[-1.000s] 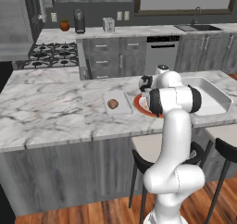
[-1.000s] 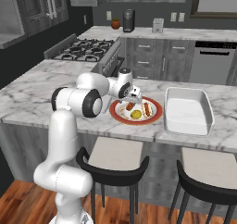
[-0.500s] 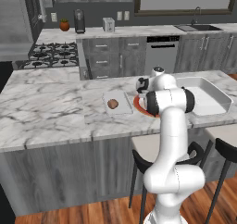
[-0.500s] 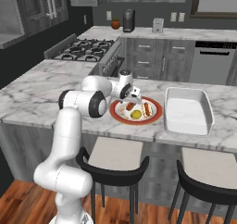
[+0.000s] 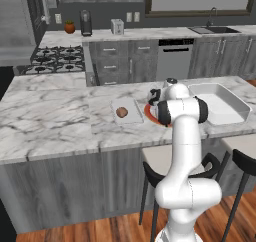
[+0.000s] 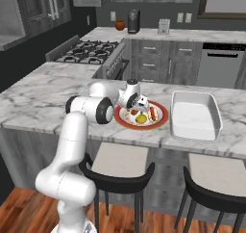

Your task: Place one cooked food and one vegetable from the large plate to each tupperware container.

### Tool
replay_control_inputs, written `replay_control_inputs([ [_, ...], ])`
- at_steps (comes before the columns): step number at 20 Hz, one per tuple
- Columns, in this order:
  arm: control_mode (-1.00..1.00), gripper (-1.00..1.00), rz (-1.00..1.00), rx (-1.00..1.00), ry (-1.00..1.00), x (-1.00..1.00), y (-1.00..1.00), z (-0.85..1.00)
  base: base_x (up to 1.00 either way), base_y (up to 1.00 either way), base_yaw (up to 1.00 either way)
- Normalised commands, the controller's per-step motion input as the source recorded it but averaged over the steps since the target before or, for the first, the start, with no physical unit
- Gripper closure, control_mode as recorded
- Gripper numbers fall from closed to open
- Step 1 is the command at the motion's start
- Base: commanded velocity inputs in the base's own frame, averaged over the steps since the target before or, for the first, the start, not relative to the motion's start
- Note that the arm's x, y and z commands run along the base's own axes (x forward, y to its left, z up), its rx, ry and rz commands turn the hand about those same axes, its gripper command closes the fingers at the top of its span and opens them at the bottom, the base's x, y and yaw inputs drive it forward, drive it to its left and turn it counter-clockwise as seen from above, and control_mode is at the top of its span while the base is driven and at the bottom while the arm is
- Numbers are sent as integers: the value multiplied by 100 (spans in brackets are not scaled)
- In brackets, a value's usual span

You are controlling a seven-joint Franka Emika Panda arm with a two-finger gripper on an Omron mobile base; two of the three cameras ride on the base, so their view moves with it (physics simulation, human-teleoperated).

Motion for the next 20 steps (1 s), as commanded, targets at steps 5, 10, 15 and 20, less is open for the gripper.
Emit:
replay_control_inputs([
  [5, -100, 100, 0, 0, -8, 3, 8, -48, 0, 0, 0],
  [10, -100, 100, 0, 4, -9, -28, 36, -9, 0, 0, 0],
  [15, -100, 100, 0, 0, -9, -63, 45, 65, 0, 0, 0],
  [20, -100, 100, 2, 0, -15, -68, 100, 75, 0, 0, 0],
])
